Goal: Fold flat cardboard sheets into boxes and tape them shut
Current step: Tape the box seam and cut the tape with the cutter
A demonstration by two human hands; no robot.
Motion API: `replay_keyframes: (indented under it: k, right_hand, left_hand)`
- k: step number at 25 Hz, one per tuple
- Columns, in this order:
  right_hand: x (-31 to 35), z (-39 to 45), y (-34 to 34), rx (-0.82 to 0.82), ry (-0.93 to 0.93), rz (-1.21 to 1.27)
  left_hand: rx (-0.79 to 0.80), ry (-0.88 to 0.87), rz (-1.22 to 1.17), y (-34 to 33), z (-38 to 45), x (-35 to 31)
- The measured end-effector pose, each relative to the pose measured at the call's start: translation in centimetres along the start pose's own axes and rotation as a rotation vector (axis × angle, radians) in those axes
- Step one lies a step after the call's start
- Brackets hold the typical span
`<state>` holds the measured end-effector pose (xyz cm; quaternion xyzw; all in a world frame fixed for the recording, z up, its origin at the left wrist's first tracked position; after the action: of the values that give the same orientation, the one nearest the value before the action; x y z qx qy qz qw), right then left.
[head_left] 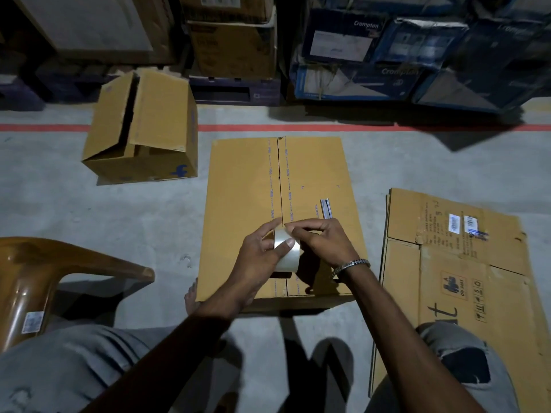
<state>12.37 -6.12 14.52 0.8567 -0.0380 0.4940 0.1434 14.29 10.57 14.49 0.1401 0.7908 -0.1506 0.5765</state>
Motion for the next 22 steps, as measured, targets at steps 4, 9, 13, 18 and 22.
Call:
replay_keyframes:
  k: [4, 9, 13, 18, 22]
  right_hand:
    - [0.4, 0.2, 0.4, -0.057, -0.001, 0.001]
    - [0.5, 0.1, 0.3, -0.098, 0.056, 0.023]
    - [0.5, -0.1, 0.2, -0.117, 0.123, -0.018]
    - [0.4, -0.4, -0.3, -0.101, 0.146, 0.098]
    - [0.4, -0.5, -0.5, -0.088, 0.144, 0.161]
  left_hand:
    - [0.012, 0.091, 0.012, -0.4, 0.0, 0.9]
    - [0.046, 0.052, 0.097, -1.4, -0.7, 1.4]
    - [0.065, -0.03, 0.092, -1.5, -0.7, 1.3]
    - [0.052, -0.026, 0.114, -1.1, -0.4, 1.3]
    - [0.048, -0.022, 0.14, -0.8, -0.5, 1.4]
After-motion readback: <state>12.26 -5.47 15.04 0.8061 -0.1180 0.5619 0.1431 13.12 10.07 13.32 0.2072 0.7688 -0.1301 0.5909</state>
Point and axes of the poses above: each hand's wrist, its own z-axis towards the middle knuckle, its own y-axis out of the back of the hand, x = y × z, the point moved 5 cm from there along z, towards the middle knuckle, and after that the axes turned 11 degrees about -y, right-handed, at the moved point
